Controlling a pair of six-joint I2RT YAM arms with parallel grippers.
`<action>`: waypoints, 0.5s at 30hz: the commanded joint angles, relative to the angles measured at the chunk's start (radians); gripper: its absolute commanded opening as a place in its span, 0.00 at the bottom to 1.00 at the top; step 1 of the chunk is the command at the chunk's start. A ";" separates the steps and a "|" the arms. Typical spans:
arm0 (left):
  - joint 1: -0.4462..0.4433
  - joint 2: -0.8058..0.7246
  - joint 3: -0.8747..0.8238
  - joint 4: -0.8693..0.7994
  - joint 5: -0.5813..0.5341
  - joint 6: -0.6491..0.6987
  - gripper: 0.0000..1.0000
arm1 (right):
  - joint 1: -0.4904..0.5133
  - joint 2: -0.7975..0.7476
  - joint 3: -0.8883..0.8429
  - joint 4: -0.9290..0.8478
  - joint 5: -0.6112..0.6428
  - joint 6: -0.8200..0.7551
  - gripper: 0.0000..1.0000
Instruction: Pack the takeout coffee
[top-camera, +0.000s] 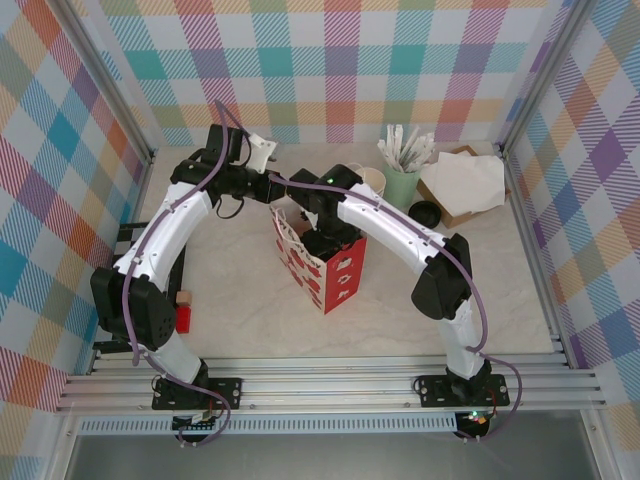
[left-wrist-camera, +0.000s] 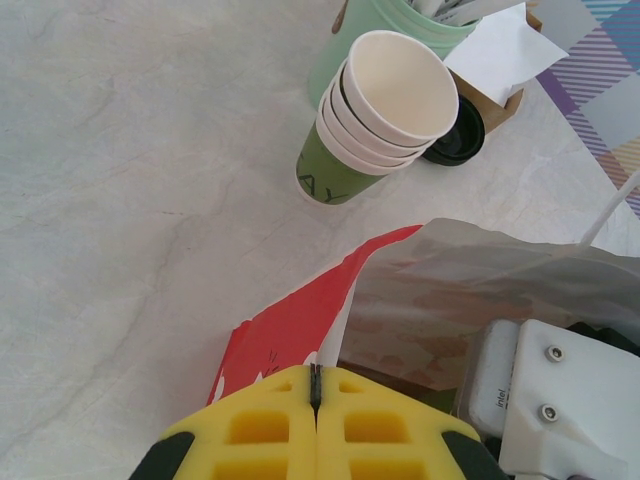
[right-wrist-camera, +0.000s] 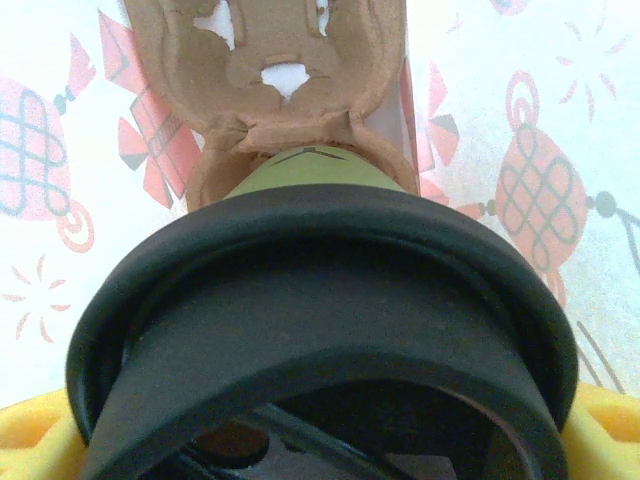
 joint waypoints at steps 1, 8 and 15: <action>0.003 -0.018 0.004 -0.031 0.015 0.019 0.00 | -0.005 -0.005 -0.005 0.006 0.011 -0.022 0.62; 0.003 -0.013 0.013 -0.025 0.020 0.009 0.00 | -0.005 0.004 -0.007 0.028 0.023 -0.032 0.62; 0.003 0.009 0.044 -0.057 0.044 -0.013 0.00 | -0.005 -0.005 -0.011 0.036 0.020 -0.030 0.62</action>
